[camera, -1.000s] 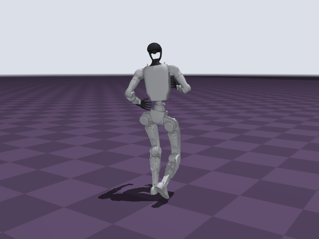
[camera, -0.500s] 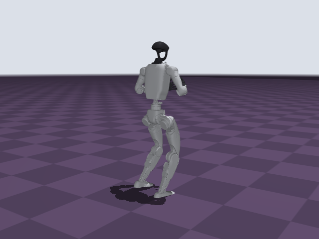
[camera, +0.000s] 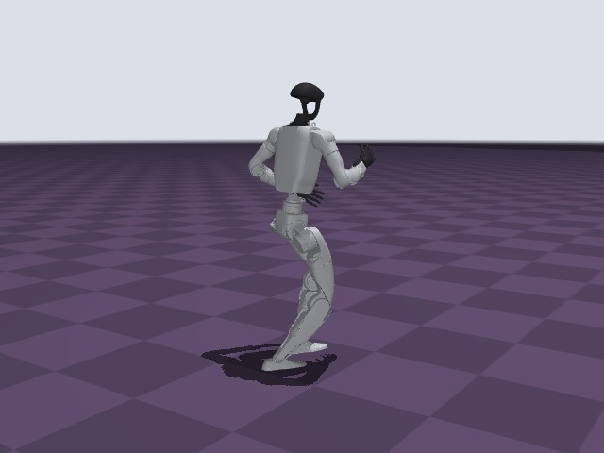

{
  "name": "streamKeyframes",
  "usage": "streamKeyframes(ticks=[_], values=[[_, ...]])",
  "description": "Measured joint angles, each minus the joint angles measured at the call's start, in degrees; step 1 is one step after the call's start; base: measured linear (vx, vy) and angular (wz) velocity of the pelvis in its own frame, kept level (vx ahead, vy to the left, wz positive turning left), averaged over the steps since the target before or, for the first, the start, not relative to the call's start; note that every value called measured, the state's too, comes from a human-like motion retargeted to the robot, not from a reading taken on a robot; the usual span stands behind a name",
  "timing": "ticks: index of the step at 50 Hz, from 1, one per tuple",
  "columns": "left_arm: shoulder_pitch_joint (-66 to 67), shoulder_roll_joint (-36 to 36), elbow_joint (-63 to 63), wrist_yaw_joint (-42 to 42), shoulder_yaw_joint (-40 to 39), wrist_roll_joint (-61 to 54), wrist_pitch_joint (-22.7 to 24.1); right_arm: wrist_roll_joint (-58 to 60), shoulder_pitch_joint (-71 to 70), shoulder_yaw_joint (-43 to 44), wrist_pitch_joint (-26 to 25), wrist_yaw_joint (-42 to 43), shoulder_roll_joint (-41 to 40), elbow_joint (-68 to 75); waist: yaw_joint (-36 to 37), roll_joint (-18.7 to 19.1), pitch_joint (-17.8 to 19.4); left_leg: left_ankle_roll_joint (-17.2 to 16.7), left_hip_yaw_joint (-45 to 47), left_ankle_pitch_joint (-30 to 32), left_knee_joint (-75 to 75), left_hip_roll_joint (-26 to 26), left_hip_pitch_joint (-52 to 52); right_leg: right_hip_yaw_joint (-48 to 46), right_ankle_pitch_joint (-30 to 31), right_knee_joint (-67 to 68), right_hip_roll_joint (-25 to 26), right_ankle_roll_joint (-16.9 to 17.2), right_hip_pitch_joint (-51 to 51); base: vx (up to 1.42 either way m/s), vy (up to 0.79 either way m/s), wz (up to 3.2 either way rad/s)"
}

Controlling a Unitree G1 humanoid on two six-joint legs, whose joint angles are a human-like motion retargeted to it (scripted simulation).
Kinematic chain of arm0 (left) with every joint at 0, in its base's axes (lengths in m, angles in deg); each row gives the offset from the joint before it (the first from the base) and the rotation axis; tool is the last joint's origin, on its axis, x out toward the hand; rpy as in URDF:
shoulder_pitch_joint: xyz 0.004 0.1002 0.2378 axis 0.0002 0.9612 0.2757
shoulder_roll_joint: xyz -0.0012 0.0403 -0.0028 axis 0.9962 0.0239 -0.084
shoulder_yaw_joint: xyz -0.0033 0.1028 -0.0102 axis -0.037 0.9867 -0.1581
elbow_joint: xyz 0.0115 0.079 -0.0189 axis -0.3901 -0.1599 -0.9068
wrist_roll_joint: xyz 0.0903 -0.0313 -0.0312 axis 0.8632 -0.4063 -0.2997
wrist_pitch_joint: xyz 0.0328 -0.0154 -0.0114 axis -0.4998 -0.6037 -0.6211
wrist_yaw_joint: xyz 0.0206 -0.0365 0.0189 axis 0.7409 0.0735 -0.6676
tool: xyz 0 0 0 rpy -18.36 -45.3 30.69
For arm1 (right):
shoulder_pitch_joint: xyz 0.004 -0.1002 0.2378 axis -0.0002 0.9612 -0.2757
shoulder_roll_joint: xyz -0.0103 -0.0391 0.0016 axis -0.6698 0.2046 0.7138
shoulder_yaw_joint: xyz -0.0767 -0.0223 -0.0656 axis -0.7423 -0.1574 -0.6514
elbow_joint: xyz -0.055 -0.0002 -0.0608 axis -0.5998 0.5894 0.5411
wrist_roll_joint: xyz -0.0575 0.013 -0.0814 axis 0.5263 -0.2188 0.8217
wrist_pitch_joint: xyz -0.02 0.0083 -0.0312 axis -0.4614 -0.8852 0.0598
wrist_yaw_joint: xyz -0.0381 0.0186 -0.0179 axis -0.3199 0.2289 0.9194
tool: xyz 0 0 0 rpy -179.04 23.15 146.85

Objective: Dance

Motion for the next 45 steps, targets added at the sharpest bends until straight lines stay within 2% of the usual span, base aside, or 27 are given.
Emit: streamKeyframes(ticks=[3,5,7,11,15,17,18,20,22,24,28,31,35,38,42,45], values=[[5.4,2.3,1.3,2.1,-2.5,0.2,-0.4,-0.9,-6.2,-0.7,-0.7,2.1,-1.2,2.0,1.3,3.7,-1.4,0.8,1.7,-4.4,14.6,6.7,2.2,-0.3,3.6,-3.7,3.7,-0.6,-2.1,-0.51,0.01,-0.85],[8.0,3.9,2.0,3.5,-3.0,0.1,-0.7,-2.0,-8.2,-1.1,-0.8,1.7,-1.8,1.9,1.8,5.9,-2.9,0.9,1.1,-5.6,22.2,10.7,6.8,-0.4,6.8,-6.7,6.6,-0.8,-3.3,-0.50,0.01,-1.11],[9.6,4.9,2.5,4.4,-2.6,-0.9,-0.8,-2.9,-8.3,-1.3,-0.4,0.2,-2.0,0.4,1.4,7.5,-4.2,0.4,-0.6,-5.2,24.0,12.3,13.9,-0.2,9.5,-9.0,8.9,-0.8,-4.8,-0.50,0.03,-1.09],[9.6,5.1,2.6,4.4,-0.5,-3.2,0.0,-5.4,-6.6,-2.1,0.3,-3.2,-1.6,-3.1,-2.3,7.9,-5.5,0.6,-3.2,-7.8,12.3,10.8,28.3,0.3,12.5,-8.4,9.8,0.3,-9.6,-0.52,0.08,-0.73],[1.7,3.1,1.2,2.0,3.1,-2.8,1.6,-7.3,-3.0,-3.5,1.3,-6.5,-1.1,-4.5,-7.9,3.6,-3.9,5.9,-1.9,-16.0,-8.3,5.4,36.5,1.8,13.3,-2.3,5.6,3.0,-16.0,-0.58,0.16,-0.27],[-4.4,1.5,0.3,-0.3,5.1,-0.6,2.3,-7.6,0.3,-4.8,1.6,-8.3,-1.3,-3.9,-9.8,1.4,-3.2,7.4,-0.3,-15.6,-15.4,3.3,37.3,1.1,14.5,0.1,2.6,3.4,-19.0,-0.63,0.20,-0.33],[-7.2,0.9,0.4,-1.3,5.9,0.6,2.6,-7.6,2.4,-5.9,1.6,-9.3,-1.4,-3.3,-10.7,0.7,-2.9,7.8,0.4,-15.4,-17.0,2.8,36.9,0.4,13.2,1.2,1.5,2.6,-19.8,-0.63,0.19,-0.29],[-14.6,-1.2,0.4,-4.2,8.7,3.7,3.3,-8.3,7.2,-7.6,1.7,-11.5,-1.1,-1.5,-12.6,-1.0,-3.6,8.2,0.3,-10.7,-25.3,0.6,37.0,0.3,11.9,3.4,-0.9,1.8,-22.5,-0.61,0.18,-0.09],[-19.8,-2.5,3.3,-6.0,10.3,5.3,4.5,-10.2,12.7,-10.3,1.4,-13.0,-1.0,0.4,-14.5,-2.0,-3.6,7.4,0.2,-7.3,-27.8,-0.1,36.0,0.8,10.7,6.6,-2.0,1.1,-22.8,-0.57,0.17,0.14],[-26.1,-4.3,6.7,-8.9,12.5,7.2,5.8,-13.5,18.3,-11.5,1.5,-14.5,-0.1,2.2,-16.5,-2.3,-5.2,6.1,-1.2,-0.2,-36.0,-1.1,36.1,1.5,9.7,9.4,-2.9,0.5,-23.8,-0.50,0.15,0.35],[-35.2,-6.2,14.3,-14.0,14.4,10.7,9.1,-18.9,28.6,-13.2,1.7,-14.8,1.4,4.0,-19.5,-3.8,-6.7,3.6,-3.0,7.6,-40.8,-2.8,34.5,3.7,7.6,16.1,-4.5,-0.3,-21.6,-0.42,0.13,0.37],[-40.4,-7.8,17.7,-17.6,15.8,13.4,10.0,-21.7,34.3,-12.8,2.2,-14.6,2.7,4.1,-20.4,-5.0,-8.4,2.9,-5.0,12.1,-46.0,-4.3,33.8,5.4,6.4,20.5,-6.1,-1.0,-19.4,-0.33,0.09,0.25],[-42.7,-9.6,17.1,-20.3,17.6,17.2,10.2,-22.0,37.2,-12.0,2.6,-14.3,3.1,3.4,-19.2,-7.7,-10.0,4.1,-7.1,12.0,-49.0,-6.7,32.3,7.1,5.3,23.1,-8.8,-0.1,-15.1,-0.29,0.05,-0.04],[-39.7,-9.7,11.7,-20.3,19.0,20.1,9.5,-20.0,35.4,-11.9,2.6,-13.6,2.4,2.7,-17.3,-10.3,-10.3,5.7,-6.6,10.8,-49.1,-8.8,31.1,7.9,5.2,21.3,-10.2,2.5,-11.2,-0.27,0.01,-0.22],[-32.0,-7.7,-1.5,-17.7,20.0,25.0,8.2,-16.4,29.3,-13.0,1.7,-12.9,0.0,3.6,-14.4,-11.9,-9.6,6.8,-4.7,10.3,-48.8,-8.9,29.7,7.9,4.9,13.9,-8.8,5.6,-6.0,-0.26,-0.02,-0.40],[-24.8,-5.0,-12.3,-14.4,19.1,28.4,6.2,-14.5,23.1,-13.4,0.9,-12.9,-2.0,4.1,-12.7,-11.9,-9.4,6.8,-3.2,11.1,-48.5,-7.5,28.3,7.7,3.4,6.6,-6.4,6.2,-3.3,-0.26,-0.04,-0.43]])
